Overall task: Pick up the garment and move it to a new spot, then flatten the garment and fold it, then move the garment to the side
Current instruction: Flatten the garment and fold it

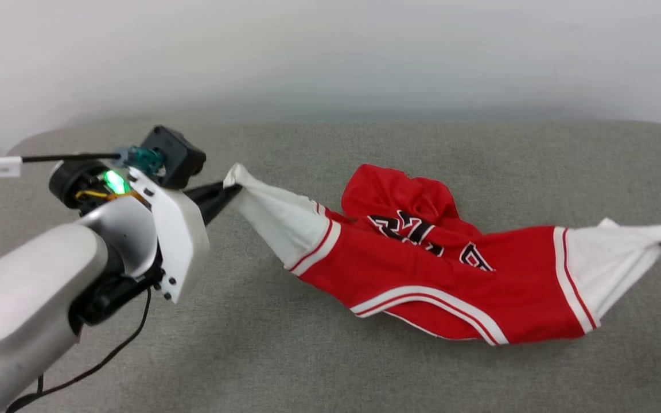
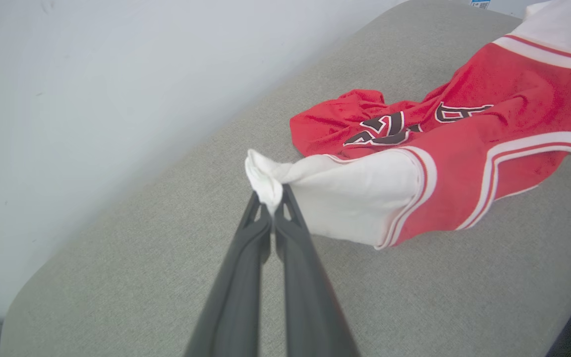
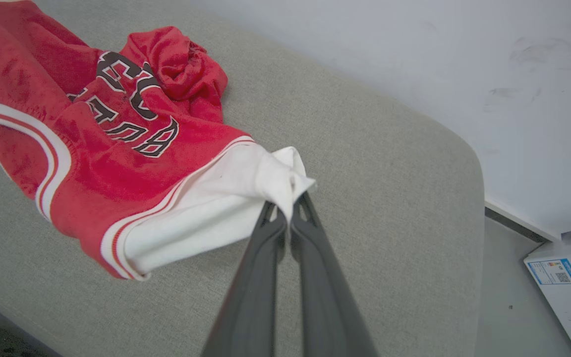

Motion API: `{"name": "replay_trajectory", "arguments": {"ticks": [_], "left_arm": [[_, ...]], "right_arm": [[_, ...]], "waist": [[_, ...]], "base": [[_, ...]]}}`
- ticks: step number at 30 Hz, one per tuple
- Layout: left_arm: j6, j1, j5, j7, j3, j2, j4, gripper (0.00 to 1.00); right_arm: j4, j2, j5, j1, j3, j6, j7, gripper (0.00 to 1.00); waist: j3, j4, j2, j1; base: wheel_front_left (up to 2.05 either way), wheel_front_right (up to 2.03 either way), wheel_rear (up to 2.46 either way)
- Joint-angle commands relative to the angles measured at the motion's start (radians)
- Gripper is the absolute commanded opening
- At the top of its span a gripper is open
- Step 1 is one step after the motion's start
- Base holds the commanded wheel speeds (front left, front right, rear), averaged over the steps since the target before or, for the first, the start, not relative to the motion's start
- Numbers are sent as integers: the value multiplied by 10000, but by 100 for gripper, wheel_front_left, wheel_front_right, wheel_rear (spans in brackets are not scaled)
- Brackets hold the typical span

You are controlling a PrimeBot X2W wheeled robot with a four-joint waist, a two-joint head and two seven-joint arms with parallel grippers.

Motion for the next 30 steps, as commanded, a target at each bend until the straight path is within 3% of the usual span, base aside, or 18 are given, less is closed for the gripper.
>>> {"name": "replay_trajectory", "arguments": {"ticks": [1,7,13,20,30], "left_arm": [[51,-138,-7,-49,84,47,-73,0],[100,-911,-60,-214,641,-66,-212,0],[-121,-2149,177,-318,1052,-626,508,0],[-285,-4372,570,-520,1696,-1640,2152,0],[-373,-7607,1406,-1610,2504,-2791,4576,0]], "right_arm": [[-137,154,-28,-192,-150,-11,48,0],[-771,623,-428,-1283,-962,-11,383,0],[-587,1072,-998,-3462,-704,-12,913,0],[782,2126,-2176,-7084,-263,-12,923,0],[3507,3285,-4179,-11816,274,-12,10,0]], "waist": [[-105,41,0,0],[-96,179,0,0],[480,264,0,0],[1926,325,0,0],[3924,252,0,0]], "base": [[0,0,0],[0,0,0],[0,0,0],[0,0,0],[0,0,0]]}}
